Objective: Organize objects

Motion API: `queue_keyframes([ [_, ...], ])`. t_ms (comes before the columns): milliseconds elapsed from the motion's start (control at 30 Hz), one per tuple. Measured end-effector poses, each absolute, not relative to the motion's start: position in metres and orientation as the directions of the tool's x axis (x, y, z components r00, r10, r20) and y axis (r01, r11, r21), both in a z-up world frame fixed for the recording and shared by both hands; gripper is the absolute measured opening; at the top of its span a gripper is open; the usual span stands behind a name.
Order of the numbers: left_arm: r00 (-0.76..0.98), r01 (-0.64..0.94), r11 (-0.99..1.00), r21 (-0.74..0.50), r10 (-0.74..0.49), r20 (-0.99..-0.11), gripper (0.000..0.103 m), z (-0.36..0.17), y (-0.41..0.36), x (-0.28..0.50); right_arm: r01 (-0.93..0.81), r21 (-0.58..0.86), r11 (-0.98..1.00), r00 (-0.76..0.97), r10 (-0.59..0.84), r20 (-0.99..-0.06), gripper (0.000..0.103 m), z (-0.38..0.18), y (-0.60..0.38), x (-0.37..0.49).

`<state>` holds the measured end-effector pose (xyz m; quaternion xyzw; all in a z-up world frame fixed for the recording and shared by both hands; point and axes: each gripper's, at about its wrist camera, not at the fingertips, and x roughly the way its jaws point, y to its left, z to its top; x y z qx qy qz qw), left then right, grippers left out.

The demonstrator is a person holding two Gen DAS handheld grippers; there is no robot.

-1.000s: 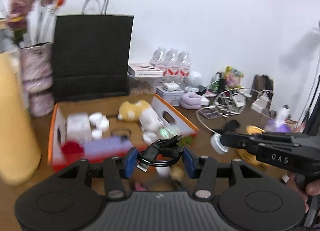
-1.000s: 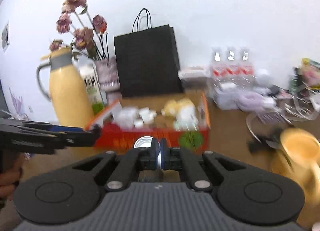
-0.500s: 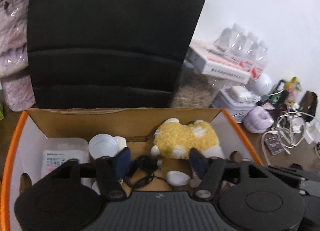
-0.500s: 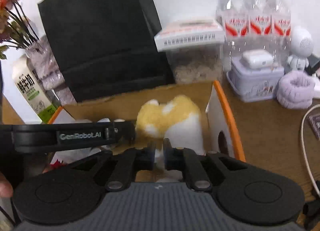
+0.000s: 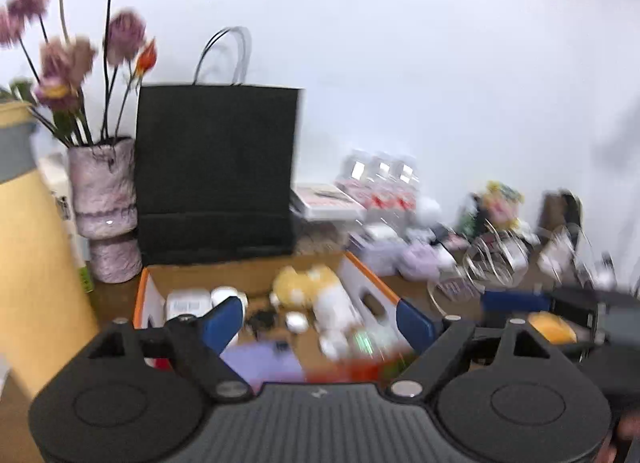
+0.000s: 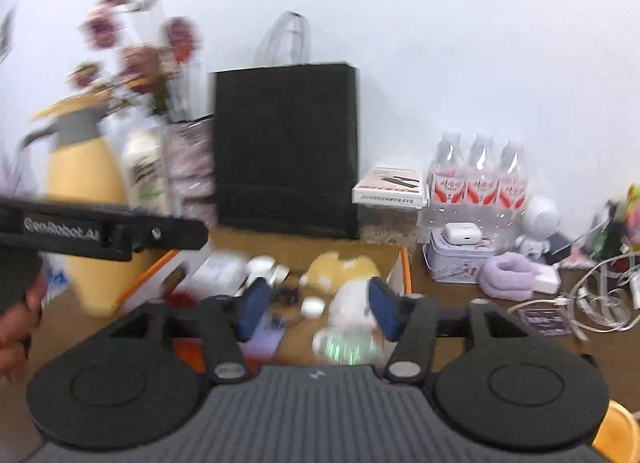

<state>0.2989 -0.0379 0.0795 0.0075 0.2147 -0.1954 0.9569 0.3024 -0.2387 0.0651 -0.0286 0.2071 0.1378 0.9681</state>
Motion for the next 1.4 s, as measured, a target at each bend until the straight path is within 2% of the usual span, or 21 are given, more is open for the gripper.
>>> queue_keyframes([
  [67,0.833,0.400,0.915,-0.041,-0.382,-0.401,0.087,0.066,-0.037,0.244,-0.299,-0.016,0.954,0.880,0.269,-0.391,0.081,0.059,-0.240,0.251],
  [100,0.826,0.416,0.907,-0.058,-0.404,-0.393,0.090,0.059,-0.035,0.223,-0.298,-0.012,0.954,0.879,0.270,-0.393,0.081,0.056,-0.242,0.229],
  [133,0.809,0.435,0.895,-0.099,-0.437,-0.393,0.094,0.049,-0.030,0.202,-0.299,0.002,0.954,0.877,0.275,-0.394,0.081,0.051,-0.246,0.205],
  [233,0.754,0.400,0.884,-0.242,-0.467,-0.462,0.094,0.014,-0.020,0.152,-0.294,0.089,0.952,0.859,0.304,-0.412,0.085,0.032,-0.259,0.147],
  [333,0.736,0.319,0.924,-0.212,-0.382,-0.559,0.092,-0.009,-0.019,0.110,-0.274,0.089,0.958,0.833,0.282,-0.477,0.087,0.011,-0.264,0.104],
  [400,0.736,0.330,0.924,-0.192,-0.379,-0.561,0.093,-0.013,-0.019,0.089,-0.267,0.032,0.963,0.823,0.245,-0.513,0.088,0.001,-0.264,0.077],
  [500,0.717,0.335,0.914,-0.229,-0.406,-0.568,0.093,-0.014,-0.020,0.086,-0.283,0.036,0.958,0.806,0.258,-0.532,0.088,-0.007,-0.265,0.054],
  [600,0.730,0.322,0.926,-0.196,-0.375,-0.571,0.093,-0.012,-0.030,0.099,-0.244,0.048,0.969,0.831,0.234,-0.504,0.086,-0.007,-0.267,0.056],
  [733,0.770,0.359,0.925,-0.127,-0.371,-0.519,0.094,-0.008,-0.045,0.126,-0.223,0.036,0.974,0.865,0.215,-0.453,0.086,0.001,-0.267,0.066],
  [833,0.781,0.388,0.919,-0.070,-0.368,-0.505,0.094,-0.007,-0.066,0.174,-0.218,0.031,0.975,0.875,0.210,-0.436,0.086,0.004,-0.268,0.083],
  [900,0.760,0.419,0.906,-0.055,-0.383,-0.526,0.094,-0.013,-0.079,0.210,-0.209,0.027,0.977,0.883,0.201,-0.424,0.086,0.005,-0.269,0.099],
  [1100,0.720,0.402,0.914,0.056,-0.278,-0.635,0.094,-0.042,-0.105,0.296,-0.157,0.083,0.984,0.893,0.178,-0.413,0.082,0.008,-0.280,0.165],
  [1200,0.669,0.377,0.926,-0.008,-0.279,-0.689,0.093,-0.050,-0.101,0.321,-0.152,0.112,0.982,0.885,0.186,-0.427,0.082,0.003,-0.280,0.200],
  [1267,0.659,0.356,0.934,-0.033,-0.275,-0.700,0.089,-0.053,-0.095,0.332,-0.165,0.109,0.980,0.869,0.197,-0.454,0.082,-0.002,-0.274,0.228],
  [1400,0.668,0.371,0.924,-0.087,-0.331,-0.666,0.085,-0.055,-0.078,0.328,-0.183,0.115,0.976,0.832,0.216,-0.511,0.075,-0.018,-0.261,0.280],
])
